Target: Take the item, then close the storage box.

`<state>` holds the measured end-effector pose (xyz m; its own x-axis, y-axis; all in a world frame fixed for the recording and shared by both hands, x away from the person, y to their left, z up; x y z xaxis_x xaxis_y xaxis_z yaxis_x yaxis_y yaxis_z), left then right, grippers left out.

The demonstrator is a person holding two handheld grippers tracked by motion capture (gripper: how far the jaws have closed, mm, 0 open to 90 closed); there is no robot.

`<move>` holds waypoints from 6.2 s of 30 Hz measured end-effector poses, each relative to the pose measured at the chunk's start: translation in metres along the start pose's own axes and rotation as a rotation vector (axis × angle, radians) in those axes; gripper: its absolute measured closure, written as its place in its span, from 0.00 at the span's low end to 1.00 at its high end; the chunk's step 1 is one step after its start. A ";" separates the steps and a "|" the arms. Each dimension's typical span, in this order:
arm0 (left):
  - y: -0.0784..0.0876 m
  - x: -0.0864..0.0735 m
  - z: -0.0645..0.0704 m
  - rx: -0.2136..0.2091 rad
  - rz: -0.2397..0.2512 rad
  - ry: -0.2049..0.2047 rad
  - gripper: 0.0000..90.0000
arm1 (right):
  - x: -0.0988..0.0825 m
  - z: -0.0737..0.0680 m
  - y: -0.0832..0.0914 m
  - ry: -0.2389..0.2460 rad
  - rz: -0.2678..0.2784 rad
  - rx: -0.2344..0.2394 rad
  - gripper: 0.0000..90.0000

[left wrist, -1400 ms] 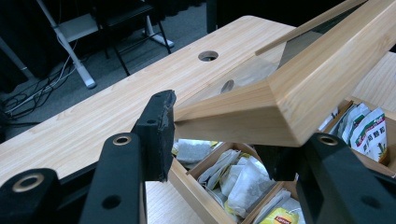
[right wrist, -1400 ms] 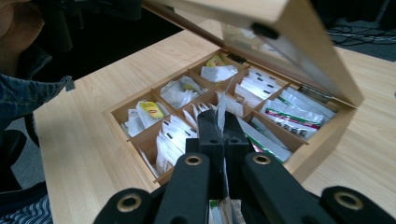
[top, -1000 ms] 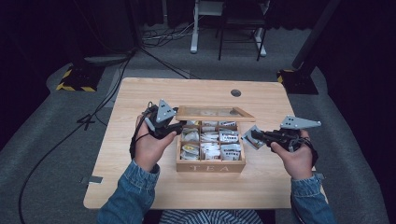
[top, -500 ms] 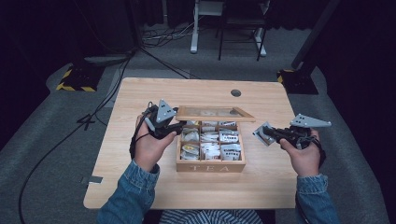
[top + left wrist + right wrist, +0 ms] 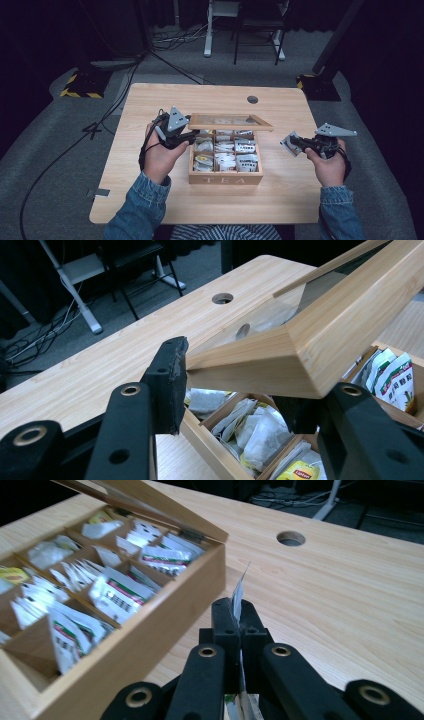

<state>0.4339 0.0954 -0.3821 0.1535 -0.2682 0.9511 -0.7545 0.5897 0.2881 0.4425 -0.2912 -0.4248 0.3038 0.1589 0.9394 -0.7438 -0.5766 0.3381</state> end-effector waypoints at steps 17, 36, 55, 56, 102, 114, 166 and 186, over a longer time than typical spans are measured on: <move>0.000 0.000 0.000 -0.001 -0.001 0.000 0.57 | -0.031 0.021 -0.014 -0.031 -0.064 -0.043 1.00; 0.000 -0.001 0.000 -0.004 -0.006 0.004 0.57 | -0.052 0.025 -0.027 -0.102 -0.109 -0.055 1.00; 0.000 -0.001 0.000 -0.005 -0.006 0.003 0.57 | -0.063 0.035 -0.030 -0.105 -0.126 -0.088 0.88; 0.000 -0.001 0.000 -0.005 -0.006 0.004 0.57 | -0.063 0.038 -0.030 -0.076 -0.122 -0.109 0.81; 0.002 -0.004 0.003 -0.021 -0.061 -0.021 0.56 | -0.030 0.012 -0.010 -0.003 -0.033 -0.047 0.51; 0.008 -0.008 0.008 -0.041 -0.108 -0.034 0.55 | -0.026 -0.003 -0.006 0.024 -0.066 0.008 0.49; 0.009 -0.062 0.041 -0.175 -0.496 -0.120 0.51 | -0.018 -0.006 -0.034 0.038 -0.119 0.068 0.46; 0.006 -0.071 0.045 -0.221 -0.576 -0.128 0.52 | -0.024 -0.004 -0.034 0.027 -0.132 0.065 0.45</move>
<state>0.3902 0.0838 -0.4527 0.4084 -0.6707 0.6192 -0.4216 0.4630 0.7796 0.4578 -0.2721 -0.4588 0.3796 0.2579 0.8885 -0.6584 -0.5994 0.4552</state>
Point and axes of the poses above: each handheld gripper's, and its own axes: y roughly backward along the jaws, x roughly out of its top, z roughly to its right, the point moved 6 cm from there along -y, roughly forward along the jaws, and after that the axes turned 11 degrees about z, right-handed, at the moved point
